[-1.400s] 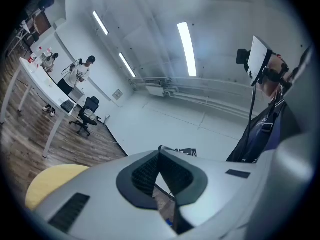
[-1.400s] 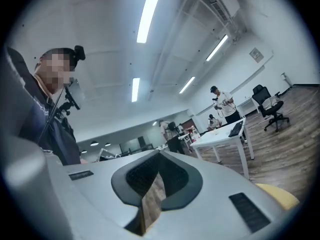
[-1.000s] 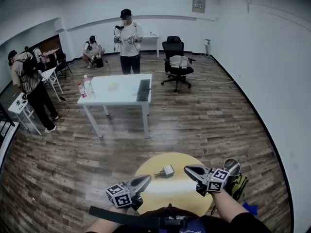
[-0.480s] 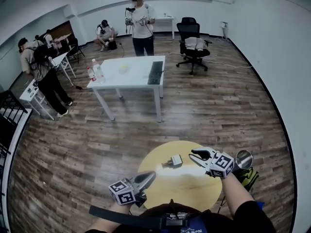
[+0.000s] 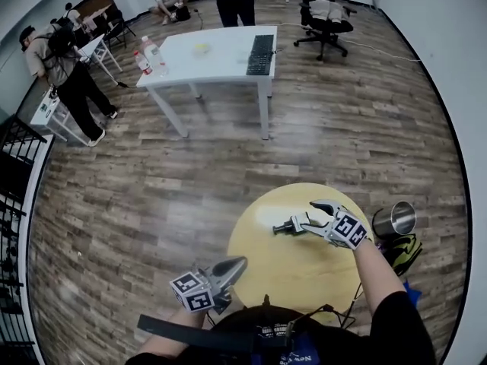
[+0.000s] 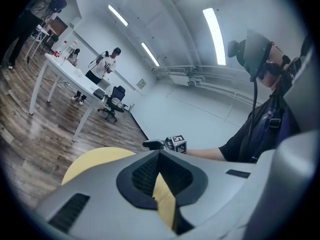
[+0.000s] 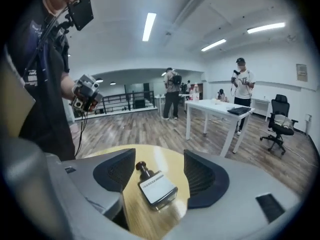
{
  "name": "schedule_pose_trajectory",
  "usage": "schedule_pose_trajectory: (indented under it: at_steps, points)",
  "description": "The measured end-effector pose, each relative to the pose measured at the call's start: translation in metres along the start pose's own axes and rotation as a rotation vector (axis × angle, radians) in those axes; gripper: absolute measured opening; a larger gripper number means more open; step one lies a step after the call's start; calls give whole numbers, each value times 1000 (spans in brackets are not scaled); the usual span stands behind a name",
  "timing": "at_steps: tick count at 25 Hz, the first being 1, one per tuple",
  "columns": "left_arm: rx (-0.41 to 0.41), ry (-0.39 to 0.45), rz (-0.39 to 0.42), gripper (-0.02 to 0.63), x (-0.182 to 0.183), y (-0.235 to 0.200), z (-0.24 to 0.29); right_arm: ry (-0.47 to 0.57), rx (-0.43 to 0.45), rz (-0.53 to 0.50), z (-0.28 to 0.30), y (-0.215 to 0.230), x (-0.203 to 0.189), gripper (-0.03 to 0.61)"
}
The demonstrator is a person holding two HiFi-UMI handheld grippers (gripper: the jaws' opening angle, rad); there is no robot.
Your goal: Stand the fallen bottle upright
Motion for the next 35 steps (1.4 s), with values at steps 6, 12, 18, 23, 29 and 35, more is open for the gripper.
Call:
schedule_pose_trajectory:
  at_steps: [6, 12, 18, 23, 29, 35]
  points:
    - [-4, -34, -49, 9, -12, -36, -2, -229, 159, -246, 65, -25, -65, 365]
    - [1, -25, -99, 9, -9, -52, -5, -390, 180, -499, 102, -36, -95, 409]
    - [4, -8, -129, 9, -9, -60, -13, -486, 198, -623, 107, -35, -101, 402]
    - [1, -1, -136, 9, -12, -61, -12, -481, 195, -634, 110, -34, -101, 396]
    - [-5, 10, -138, 9, -9, -53, -9, -427, 158, -503, 103, -29, -94, 391]
    - [-12, -1, -136, 9, -10, -45, -2, -317, 104, -316, 99, -20, -81, 391]
Point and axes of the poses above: the fingertips, and each gripper's own axes: z forward along the fingers, y to its right, x out of its top, the point moved 2 cm from there along -z, backward along the fingers, and after that the axes turned 7 degrees about -x, right-handed, at the moved point
